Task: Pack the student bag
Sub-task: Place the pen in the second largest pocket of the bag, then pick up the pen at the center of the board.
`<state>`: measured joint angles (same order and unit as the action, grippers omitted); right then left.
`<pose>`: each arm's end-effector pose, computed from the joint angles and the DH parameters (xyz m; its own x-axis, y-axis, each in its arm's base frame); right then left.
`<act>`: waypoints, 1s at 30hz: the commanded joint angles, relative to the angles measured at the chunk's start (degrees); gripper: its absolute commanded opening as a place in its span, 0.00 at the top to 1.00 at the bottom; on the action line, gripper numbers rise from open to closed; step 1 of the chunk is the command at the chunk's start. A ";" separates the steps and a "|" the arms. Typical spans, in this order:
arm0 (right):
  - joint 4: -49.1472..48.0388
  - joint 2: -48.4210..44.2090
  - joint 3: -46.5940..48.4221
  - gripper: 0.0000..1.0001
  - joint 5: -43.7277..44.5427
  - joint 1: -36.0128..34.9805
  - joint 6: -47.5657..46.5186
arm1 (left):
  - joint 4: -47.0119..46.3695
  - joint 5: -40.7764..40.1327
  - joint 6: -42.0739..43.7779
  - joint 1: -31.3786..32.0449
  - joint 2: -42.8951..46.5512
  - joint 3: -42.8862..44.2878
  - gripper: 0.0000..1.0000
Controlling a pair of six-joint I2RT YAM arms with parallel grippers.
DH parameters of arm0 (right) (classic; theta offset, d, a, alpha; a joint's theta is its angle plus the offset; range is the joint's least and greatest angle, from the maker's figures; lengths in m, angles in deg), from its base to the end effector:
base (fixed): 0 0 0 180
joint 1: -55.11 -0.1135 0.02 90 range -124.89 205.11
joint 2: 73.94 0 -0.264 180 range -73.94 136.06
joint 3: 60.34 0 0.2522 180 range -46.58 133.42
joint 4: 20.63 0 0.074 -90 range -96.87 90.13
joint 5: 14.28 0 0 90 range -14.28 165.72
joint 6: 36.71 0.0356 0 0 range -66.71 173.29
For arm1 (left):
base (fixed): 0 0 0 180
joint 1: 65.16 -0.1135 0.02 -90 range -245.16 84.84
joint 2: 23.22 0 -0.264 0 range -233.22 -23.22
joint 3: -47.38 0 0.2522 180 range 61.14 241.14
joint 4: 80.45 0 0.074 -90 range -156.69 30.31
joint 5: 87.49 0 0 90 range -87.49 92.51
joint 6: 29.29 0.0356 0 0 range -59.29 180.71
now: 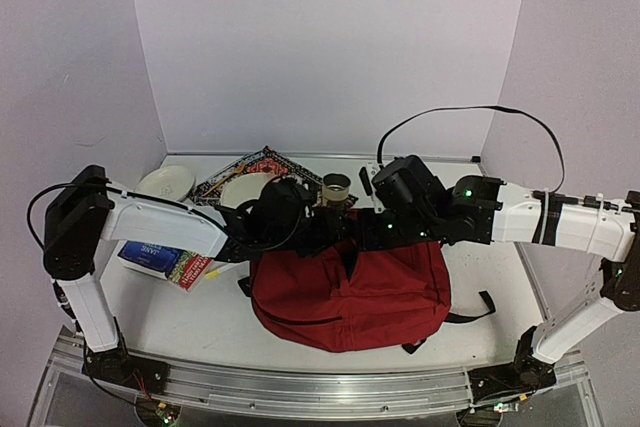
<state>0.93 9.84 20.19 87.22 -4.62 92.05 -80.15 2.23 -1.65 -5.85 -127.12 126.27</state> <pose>0.1785 0.2918 0.3160 -0.6377 0.1245 -0.7602 -0.4564 0.7339 0.5030 0.2099 -0.3534 0.2163 -0.8610 -0.2850 -0.4212 0.2046 0.5642 -0.7999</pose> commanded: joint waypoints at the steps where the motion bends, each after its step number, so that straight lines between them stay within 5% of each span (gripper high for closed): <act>1: 0.25 -2.76 0.02 1.00 2.62 -0.54 -1.04 | 1.64 -1.43 4.22 0.02 6.24 -1.48 0.43; 12: 1.96 -2.22 0.61 1.00 3.71 -0.46 -2.23 | 24.38 -11.46 16.86 -0.25 16.68 -2.40 0.38; 20: 2.28 -2.14 0.56 1.00 3.26 -0.48 -2.80 | 38.20 -14.80 22.77 -4.69 23.11 -5.59 0.25; 30: 2.31 -1.63 0.80 1.00 2.30 -0.48 -3.03 | 50.12 -13.11 33.63 -12.37 21.39 -5.33 0.25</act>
<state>2.54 9.63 20.10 89.00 -4.73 89.85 -35.81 -11.27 26.02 -15.46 -104.80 120.56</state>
